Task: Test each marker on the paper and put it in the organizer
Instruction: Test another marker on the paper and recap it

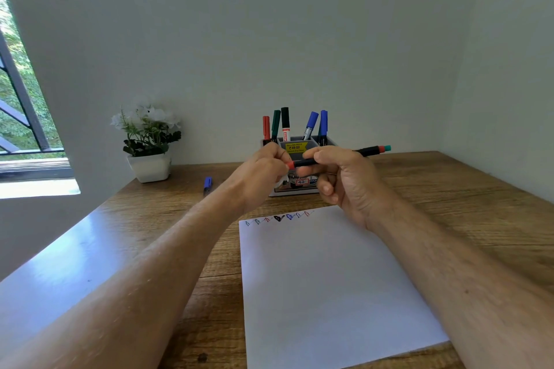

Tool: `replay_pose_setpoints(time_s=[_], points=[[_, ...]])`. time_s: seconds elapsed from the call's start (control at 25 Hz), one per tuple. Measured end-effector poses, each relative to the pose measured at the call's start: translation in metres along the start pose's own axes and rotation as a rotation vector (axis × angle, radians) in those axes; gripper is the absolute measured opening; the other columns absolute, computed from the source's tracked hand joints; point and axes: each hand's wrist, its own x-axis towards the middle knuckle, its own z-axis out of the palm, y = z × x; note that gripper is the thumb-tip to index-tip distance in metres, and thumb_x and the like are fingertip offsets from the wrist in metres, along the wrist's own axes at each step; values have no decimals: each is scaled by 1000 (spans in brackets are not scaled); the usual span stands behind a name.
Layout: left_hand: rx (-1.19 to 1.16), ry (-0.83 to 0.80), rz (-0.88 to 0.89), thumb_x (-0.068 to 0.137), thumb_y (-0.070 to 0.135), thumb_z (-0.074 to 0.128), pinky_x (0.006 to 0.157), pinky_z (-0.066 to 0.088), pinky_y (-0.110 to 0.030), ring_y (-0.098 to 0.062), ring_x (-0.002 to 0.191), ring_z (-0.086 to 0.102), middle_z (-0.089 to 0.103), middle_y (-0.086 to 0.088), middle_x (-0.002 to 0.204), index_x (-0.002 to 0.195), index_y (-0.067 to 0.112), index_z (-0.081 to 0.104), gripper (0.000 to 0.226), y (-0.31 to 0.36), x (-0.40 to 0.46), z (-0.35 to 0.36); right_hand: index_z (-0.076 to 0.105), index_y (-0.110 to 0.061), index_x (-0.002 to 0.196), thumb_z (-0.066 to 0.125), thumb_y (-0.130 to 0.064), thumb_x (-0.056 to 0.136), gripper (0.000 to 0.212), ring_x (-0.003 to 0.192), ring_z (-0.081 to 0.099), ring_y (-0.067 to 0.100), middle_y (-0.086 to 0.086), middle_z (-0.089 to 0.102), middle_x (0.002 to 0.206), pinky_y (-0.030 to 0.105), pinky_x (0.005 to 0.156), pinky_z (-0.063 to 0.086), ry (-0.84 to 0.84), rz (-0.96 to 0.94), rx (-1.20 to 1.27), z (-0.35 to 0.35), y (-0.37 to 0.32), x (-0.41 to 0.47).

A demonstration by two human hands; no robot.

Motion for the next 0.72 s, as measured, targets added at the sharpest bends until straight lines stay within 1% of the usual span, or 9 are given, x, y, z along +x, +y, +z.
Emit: replay_pose_setpoints(time_s=[0.12, 0.16, 0.24, 0.36, 0.44, 0.52, 0.56, 0.64, 0.72], points=[[26, -24, 4, 97, 8, 41, 42, 29, -18, -4, 47, 38, 45, 4, 69, 91, 20, 52, 17, -1, 0, 2, 58, -11, 91, 59, -17, 90, 5, 37, 47, 10, 13, 75, 80, 18, 36, 35, -2, -6, -14, 1, 2, 2], [15, -17, 8, 97, 9, 42, 40, 29, -15, -2, 43, 40, 45, 4, 68, 91, 19, 52, 16, -1, 0, 2, 57, -12, 90, 61, -17, 90, 6, 36, 47, 11, 13, 75, 80, 18, 35, 36, 1, -11, -15, 1, 2, 2], [-37, 8, 7, 99, 10, 44, 34, 29, -11, 1, 35, 39, 46, 2, 65, 89, 16, 54, 16, 0, 0, 0, 63, -12, 87, 69, -16, 86, 8, 35, 46, 10, 11, 73, 76, 17, 34, 34, 6, -25, -18, 1, 2, 3], [-182, 36, -40, 97, 15, 49, 32, 26, -16, -3, 34, 33, 47, 1, 58, 85, 14, 58, 14, 0, 0, -5, 74, -14, 84, 78, -14, 72, 13, 34, 42, 8, 10, 69, 73, 16, 33, 30, -18, -25, 53, 0, 0, 1], [-306, 71, -46, 94, 18, 52, 34, 23, -17, -7, 38, 29, 46, 2, 55, 83, 14, 60, 14, -2, 0, -9, 78, -13, 92, 72, -17, 79, 15, 37, 45, 9, 12, 72, 81, 17, 35, 31, -55, -17, 97, -1, -2, -1], [-457, 119, -28, 94, 20, 55, 34, 22, -17, -8, 40, 27, 45, 2, 54, 81, 14, 61, 16, -6, 1, -12, 78, -11, 99, 58, -18, 87, 24, 40, 48, 10, 13, 76, 91, 17, 37, 32, -87, -5, 130, -1, -3, -2], [-523, 139, -21, 95, 20, 56, 33, 22, -17, -8, 40, 27, 46, 2, 54, 80, 13, 62, 17, -7, 2, -13, 77, -12, 101, 55, -17, 89, 26, 41, 49, 10, 13, 76, 94, 17, 37, 33, -83, -5, 130, -1, -3, -2], [-603, 184, -18, 95, 21, 61, 32, 25, -18, -7, 40, 31, 50, 2, 54, 81, 11, 65, 18, -9, 3, -15, 73, -13, 100, 59, -16, 90, 17, 40, 50, 11, 11, 77, 90, 17, 37, 34, -32, -35, 85, -1, -3, -1], [-629, 241, -25, 92, 22, 67, 33, 31, -17, -5, 40, 36, 56, 3, 53, 82, 10, 68, 16, -11, 4, -15, 70, -15, 91, 70, -16, 87, 4, 40, 52, 11, 7, 75, 78, 19, 35, 36, 63, -123, -55, -1, -2, 0]])
